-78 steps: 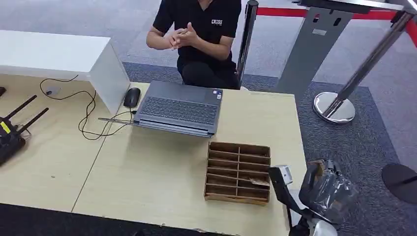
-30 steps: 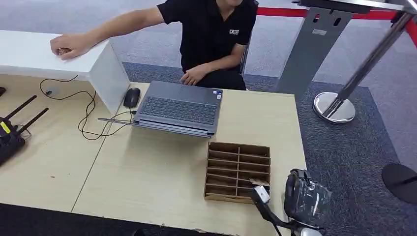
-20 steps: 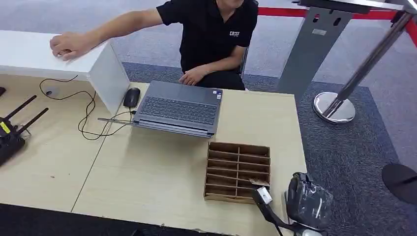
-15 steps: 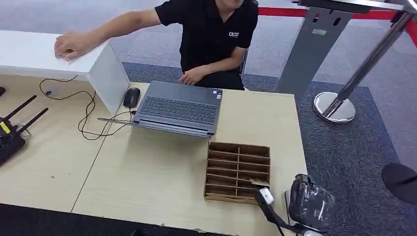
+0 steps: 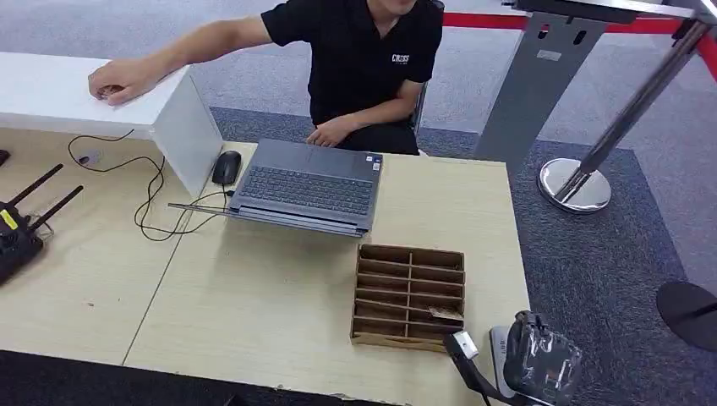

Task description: Pass the card to the sensor for recognition and then transmit it.

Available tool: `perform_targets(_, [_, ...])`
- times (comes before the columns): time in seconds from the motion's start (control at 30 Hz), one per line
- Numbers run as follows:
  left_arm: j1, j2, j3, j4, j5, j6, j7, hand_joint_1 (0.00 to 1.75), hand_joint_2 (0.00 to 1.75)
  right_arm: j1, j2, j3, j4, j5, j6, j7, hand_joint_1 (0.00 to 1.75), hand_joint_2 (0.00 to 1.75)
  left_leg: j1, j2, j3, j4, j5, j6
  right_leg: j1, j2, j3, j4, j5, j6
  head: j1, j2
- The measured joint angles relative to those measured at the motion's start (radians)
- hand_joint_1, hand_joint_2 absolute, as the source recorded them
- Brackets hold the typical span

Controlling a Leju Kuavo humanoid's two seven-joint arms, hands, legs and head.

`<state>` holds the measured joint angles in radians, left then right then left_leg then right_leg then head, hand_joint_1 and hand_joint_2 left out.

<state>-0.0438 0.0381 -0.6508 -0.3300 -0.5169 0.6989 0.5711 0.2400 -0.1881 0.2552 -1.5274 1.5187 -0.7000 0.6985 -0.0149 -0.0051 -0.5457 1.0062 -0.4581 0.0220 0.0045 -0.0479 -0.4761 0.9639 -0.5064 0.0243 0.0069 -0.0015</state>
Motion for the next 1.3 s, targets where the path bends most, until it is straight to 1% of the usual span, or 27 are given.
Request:
perform_targets(0.27, [0.0,-0.001,0.003,0.0,0.0,0.0,0.002,0.0,1.75,0.002,0.002,-0.003,0.006,-0.001,0.0,0.0,1.75,1.75,0.0,0.0,0.0,0.0,0.0,0.0,0.0,0.0,0.0,0.0,0.0,0.0,0.0,0.0])
perform_targets(0.33, [0.001,-0.003,0.008,0.0,-0.007,0.0,0.011,0.0,1.75,0.005,0.013,-0.007,0.027,-0.01,0.0,0.0,1.75,1.75,0.0,0.0,0.0,0.0,0.0,0.0,0.0,0.0,0.0,0.0,0.0,0.0,0.0,0.0])
perform_targets(0.7, [0.002,-0.005,0.021,0.0,-0.014,0.0,0.013,0.0,1.75,0.005,0.031,-0.007,0.05,-0.024,0.0,0.0,1.75,1.75,0.0,0.0,0.0,0.0,0.0,0.0,0.0,0.0,0.0,0.0,0.0,0.0,0.0,0.0])
perform_targets(1.3, [0.002,-0.005,0.027,0.0,-0.017,0.0,0.013,0.0,1.75,0.004,0.041,-0.007,0.061,-0.027,0.0,0.0,1.75,1.75,0.0,0.0,0.0,0.0,0.0,0.0,0.0,0.0,0.0,0.0,0.0,0.0,0.0,0.0])
